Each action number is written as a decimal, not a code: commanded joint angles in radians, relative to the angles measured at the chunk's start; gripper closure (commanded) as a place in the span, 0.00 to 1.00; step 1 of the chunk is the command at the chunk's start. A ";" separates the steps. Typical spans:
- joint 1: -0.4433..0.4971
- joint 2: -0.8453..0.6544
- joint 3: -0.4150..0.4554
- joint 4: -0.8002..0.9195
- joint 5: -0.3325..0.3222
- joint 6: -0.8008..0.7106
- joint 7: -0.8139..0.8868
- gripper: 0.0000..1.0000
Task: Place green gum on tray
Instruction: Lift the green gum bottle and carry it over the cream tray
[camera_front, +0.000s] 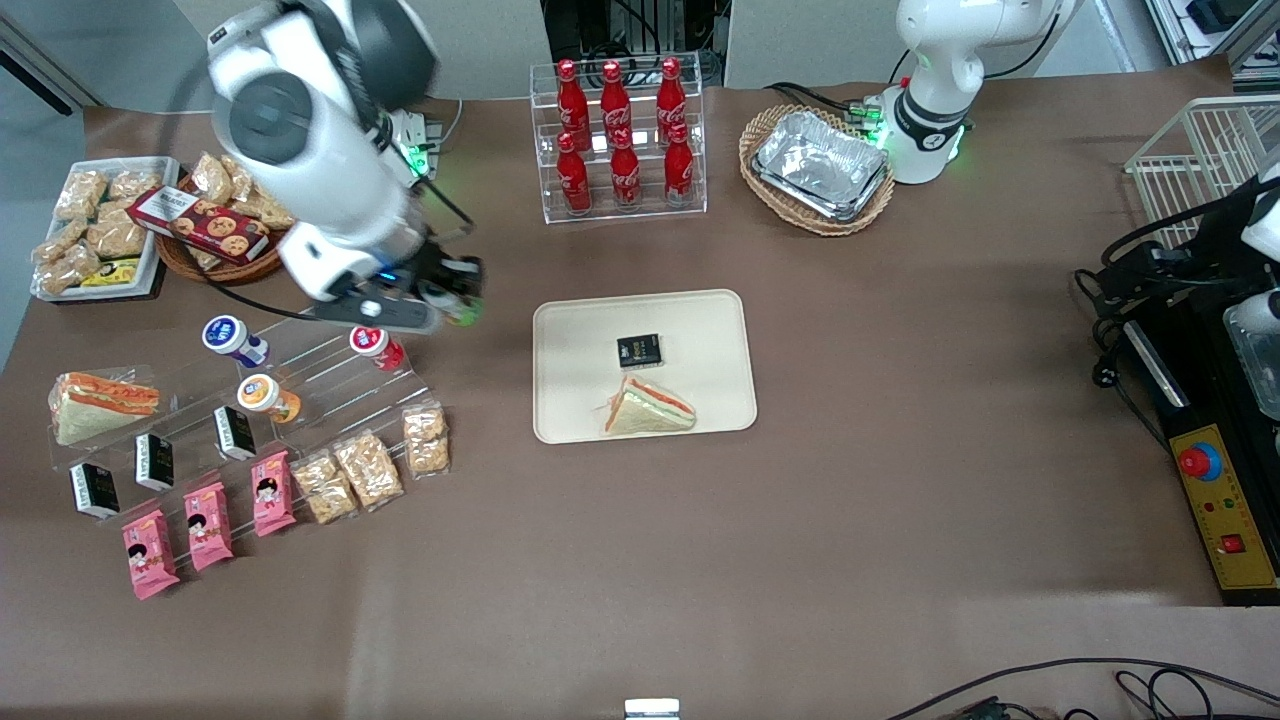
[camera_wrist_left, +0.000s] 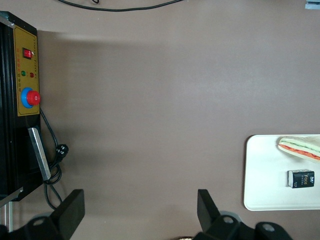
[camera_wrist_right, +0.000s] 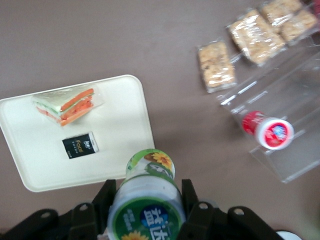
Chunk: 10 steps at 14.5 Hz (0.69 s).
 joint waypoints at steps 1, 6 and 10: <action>0.070 0.070 -0.014 -0.066 0.028 0.157 0.060 0.51; 0.169 0.148 -0.014 -0.228 0.028 0.436 0.074 0.51; 0.202 0.214 -0.014 -0.333 0.026 0.624 0.074 0.51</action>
